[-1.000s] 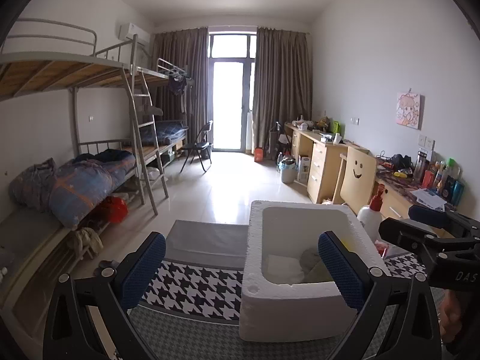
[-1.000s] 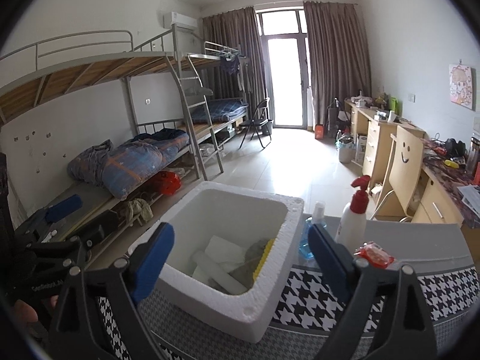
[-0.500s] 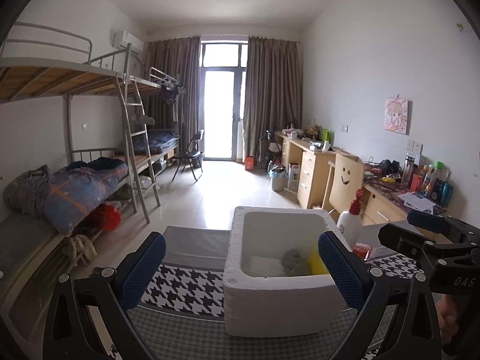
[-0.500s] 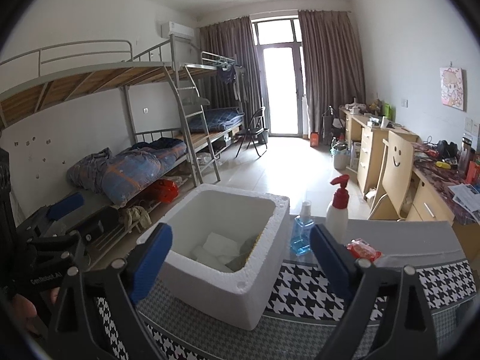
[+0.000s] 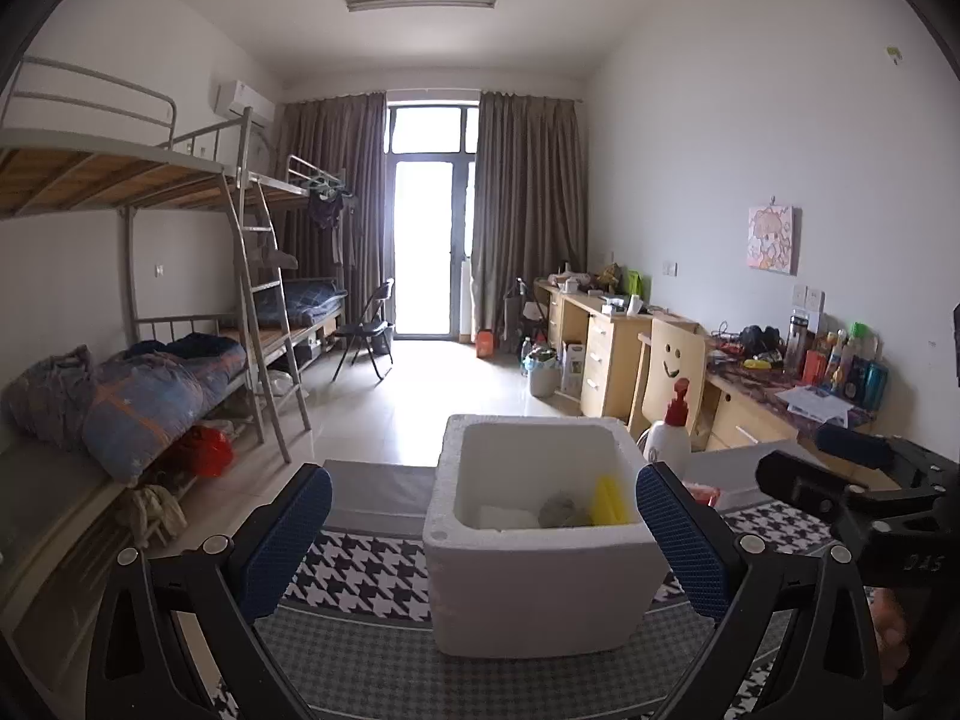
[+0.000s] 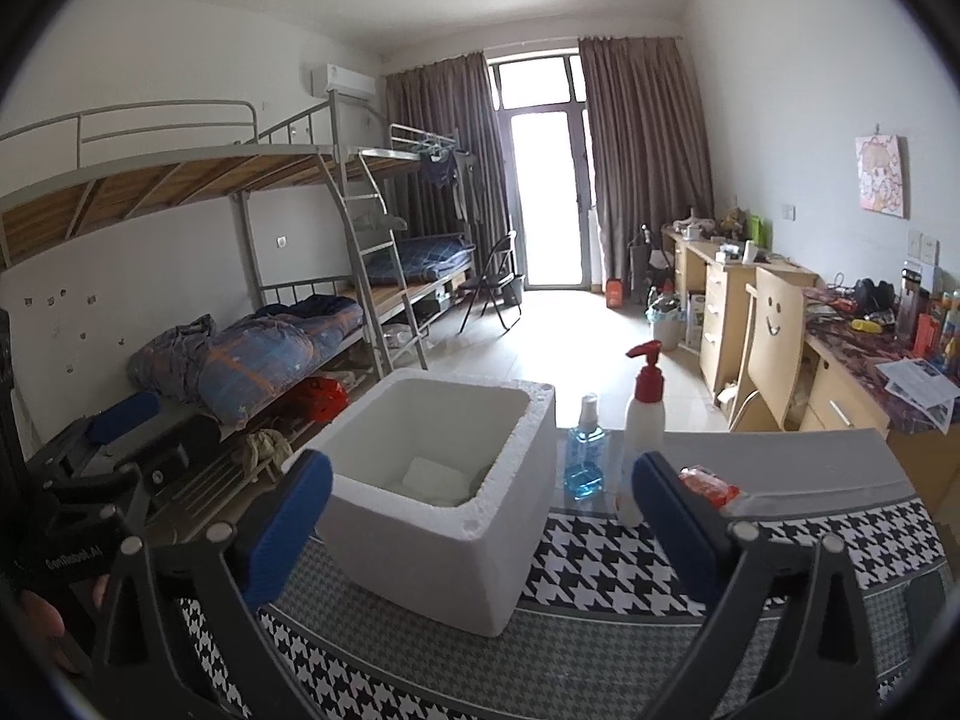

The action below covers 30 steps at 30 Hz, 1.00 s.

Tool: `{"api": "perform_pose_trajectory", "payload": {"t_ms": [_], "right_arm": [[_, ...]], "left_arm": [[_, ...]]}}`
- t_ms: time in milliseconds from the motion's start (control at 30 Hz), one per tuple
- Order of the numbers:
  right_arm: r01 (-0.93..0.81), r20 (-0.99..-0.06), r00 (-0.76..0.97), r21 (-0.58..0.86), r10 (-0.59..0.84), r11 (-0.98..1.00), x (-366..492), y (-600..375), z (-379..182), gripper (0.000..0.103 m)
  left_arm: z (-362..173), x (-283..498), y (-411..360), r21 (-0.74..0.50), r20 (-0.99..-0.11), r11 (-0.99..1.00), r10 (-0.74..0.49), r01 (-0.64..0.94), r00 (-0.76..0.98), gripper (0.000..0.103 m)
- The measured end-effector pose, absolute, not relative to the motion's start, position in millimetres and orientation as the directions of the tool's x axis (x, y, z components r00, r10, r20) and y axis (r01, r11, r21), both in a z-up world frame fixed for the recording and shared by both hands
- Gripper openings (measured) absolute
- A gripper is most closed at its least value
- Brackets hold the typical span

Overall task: Organize soft objects
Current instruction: 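Lift both open tools out of the foam box and back away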

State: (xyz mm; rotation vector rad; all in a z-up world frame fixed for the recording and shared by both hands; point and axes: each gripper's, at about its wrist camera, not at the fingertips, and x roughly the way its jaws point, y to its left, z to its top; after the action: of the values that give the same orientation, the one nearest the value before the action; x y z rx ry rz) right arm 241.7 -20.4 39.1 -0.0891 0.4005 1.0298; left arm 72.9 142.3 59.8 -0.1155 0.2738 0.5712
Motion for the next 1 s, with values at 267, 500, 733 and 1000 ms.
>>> {"api": "perform_pose_trajectory", "payload": {"t_ms": [267, 500, 733, 1000], "right_arm": [[-0.848, -0.339, 0.453, 0.122, 0.824, 0.516, 229, -33, 38, 0.102], [-0.846, -0.317, 0.470, 0.105, 0.824, 0.523, 219, -44, 34, 0.102], [-0.840, -0.287, 0.483, 0.115, 0.827, 0.531, 211, -60, 27, 0.102], [-0.829, -0.274, 0.504, 0.113, 0.819, 0.548, 203, -77, 19, 0.102]], "left_arm": [[58, 62, 139, -0.049, -0.269, 0.840, 0.510, -0.540, 0.817, 0.102], [56, 46, 129, -0.061, -0.225, 0.845, 0.507, -0.531, 0.832, 0.102], [50, 39, 119, -0.046, -0.202, 0.849, 0.509, -0.527, 0.837, 0.102], [43, 34, 107, -0.033, -0.187, 0.846, 0.518, -0.533, 0.835, 0.102]]}}
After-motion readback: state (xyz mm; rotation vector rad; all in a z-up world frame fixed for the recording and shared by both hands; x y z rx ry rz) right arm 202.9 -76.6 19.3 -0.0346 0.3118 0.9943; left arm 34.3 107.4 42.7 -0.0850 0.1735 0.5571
